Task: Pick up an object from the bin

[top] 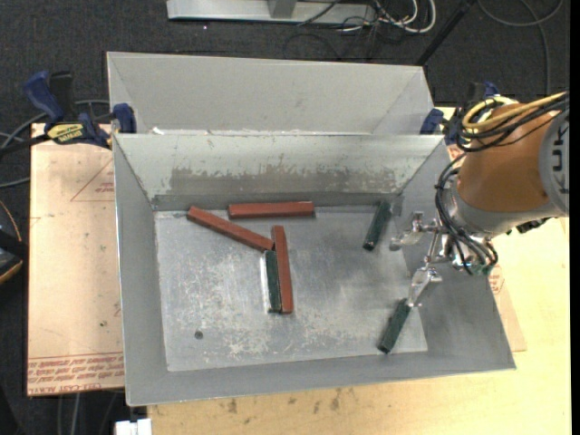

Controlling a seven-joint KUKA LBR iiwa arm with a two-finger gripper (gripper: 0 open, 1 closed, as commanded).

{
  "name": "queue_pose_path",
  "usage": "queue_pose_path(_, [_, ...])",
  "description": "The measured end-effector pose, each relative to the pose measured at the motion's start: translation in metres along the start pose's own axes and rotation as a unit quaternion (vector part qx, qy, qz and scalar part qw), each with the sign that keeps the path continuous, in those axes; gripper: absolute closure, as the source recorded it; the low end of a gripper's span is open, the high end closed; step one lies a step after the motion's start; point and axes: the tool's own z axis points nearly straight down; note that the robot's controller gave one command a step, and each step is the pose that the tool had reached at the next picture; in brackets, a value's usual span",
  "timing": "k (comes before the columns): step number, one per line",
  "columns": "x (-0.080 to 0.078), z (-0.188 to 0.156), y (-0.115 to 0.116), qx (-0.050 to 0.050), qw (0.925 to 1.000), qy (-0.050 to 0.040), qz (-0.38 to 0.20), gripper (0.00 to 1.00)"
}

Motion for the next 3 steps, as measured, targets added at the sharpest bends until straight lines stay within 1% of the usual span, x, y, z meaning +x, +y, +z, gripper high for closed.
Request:
queue_pose_path(1, [0.0,-0.002,0.0,0.0,1.0,-0.0005,0.0,0.0])
queue_pose_path(2, [-0.036,0.0,0.014,0.001,1.0,-0.0044,-0.004,0.0])
queue_pose_path(3, [-0.009,0.009,0.008,0.0,0.9953,-0.0053,-0.097,0.0])
